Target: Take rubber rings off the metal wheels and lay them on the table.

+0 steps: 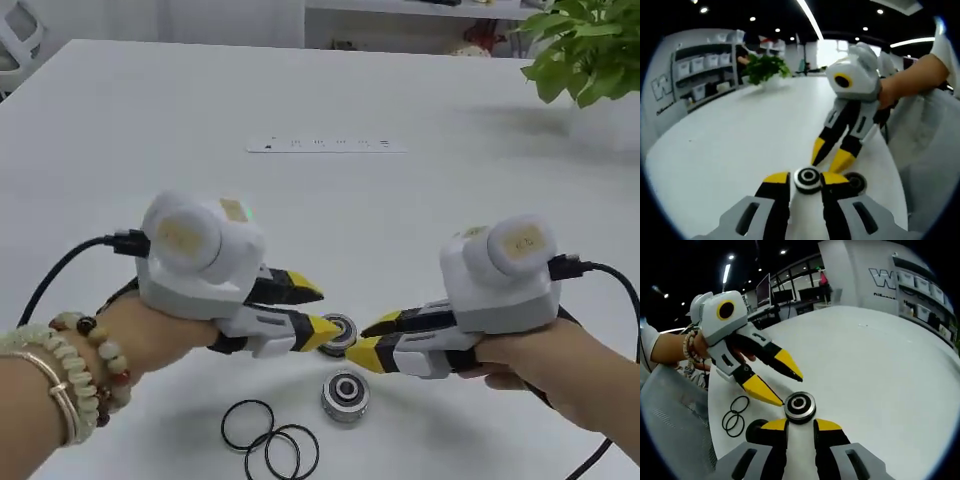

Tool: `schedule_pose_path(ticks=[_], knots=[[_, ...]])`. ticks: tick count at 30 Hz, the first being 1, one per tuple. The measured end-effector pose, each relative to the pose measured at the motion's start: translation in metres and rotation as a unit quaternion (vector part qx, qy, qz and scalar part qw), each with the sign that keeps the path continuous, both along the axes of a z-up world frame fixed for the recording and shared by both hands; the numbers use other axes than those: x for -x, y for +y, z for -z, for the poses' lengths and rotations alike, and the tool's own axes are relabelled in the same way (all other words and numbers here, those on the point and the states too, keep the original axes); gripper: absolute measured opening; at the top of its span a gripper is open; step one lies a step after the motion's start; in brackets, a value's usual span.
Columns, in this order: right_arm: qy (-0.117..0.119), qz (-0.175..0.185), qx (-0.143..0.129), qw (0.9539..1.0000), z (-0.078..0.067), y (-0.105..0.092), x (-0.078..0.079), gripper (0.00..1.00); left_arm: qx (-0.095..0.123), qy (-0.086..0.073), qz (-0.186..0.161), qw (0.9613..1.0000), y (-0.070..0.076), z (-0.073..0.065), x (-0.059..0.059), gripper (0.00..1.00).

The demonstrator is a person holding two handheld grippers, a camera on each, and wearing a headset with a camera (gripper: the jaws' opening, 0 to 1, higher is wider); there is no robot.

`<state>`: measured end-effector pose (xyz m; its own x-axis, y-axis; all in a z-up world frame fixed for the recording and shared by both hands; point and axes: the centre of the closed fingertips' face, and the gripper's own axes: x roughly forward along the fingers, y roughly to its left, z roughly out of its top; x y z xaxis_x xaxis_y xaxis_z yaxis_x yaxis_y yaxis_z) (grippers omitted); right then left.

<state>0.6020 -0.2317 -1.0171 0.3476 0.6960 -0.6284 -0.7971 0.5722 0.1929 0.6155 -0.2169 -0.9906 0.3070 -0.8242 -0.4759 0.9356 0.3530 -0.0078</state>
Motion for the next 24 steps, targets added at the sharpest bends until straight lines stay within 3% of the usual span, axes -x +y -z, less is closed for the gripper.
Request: schedule_pose_path(ticks=[5, 7, 11, 18, 20, 21, 23, 24], knots=[[-0.002, -0.004, 0.000, 1.0000, 0.000, 0.003, 0.000, 0.17, 0.023, 0.014, -0.026, 0.9993, -0.002, -0.003, -0.009, 0.21], [-0.004, -0.005, 0.003, 1.0000, 0.001, 0.003, 0.000, 0.17, 0.022, 0.014, -0.029, 0.9992, -0.004, 0.001, -0.011, 0.20], [-0.006, -0.009, 0.008, 0.9999, 0.003, 0.002, 0.000, 0.17, 0.016, 0.021, -0.020, 0.9995, -0.010, 0.007, -0.005, 0.19], [-0.015, -0.017, 0.015, 0.9996, 0.004, 0.004, 0.001, 0.16, -0.001, 0.008, -0.013, 0.9999, -0.011, 0.011, -0.003, 0.17], [-0.019, -0.016, 0.018, 0.9995, 0.005, 0.004, 0.000, 0.15, 0.004, 0.002, -0.009, 0.9999, -0.013, 0.009, -0.003, 0.14], [-0.023, -0.021, 0.021, 0.9993, 0.005, 0.004, 0.000, 0.14, 0.001, 0.007, -0.010, 0.9999, -0.012, 0.010, -0.002, 0.14], [-0.028, -0.022, 0.025, 0.9991, 0.005, 0.003, 0.000, 0.12, 0.000, 0.010, -0.008, 0.9999, -0.011, 0.010, 0.000, 0.14], [-0.043, -0.031, 0.038, 0.9979, 0.004, -0.001, -0.002, 0.05, -0.001, 0.012, -0.008, 0.9999, -0.011, 0.011, 0.000, 0.14]])
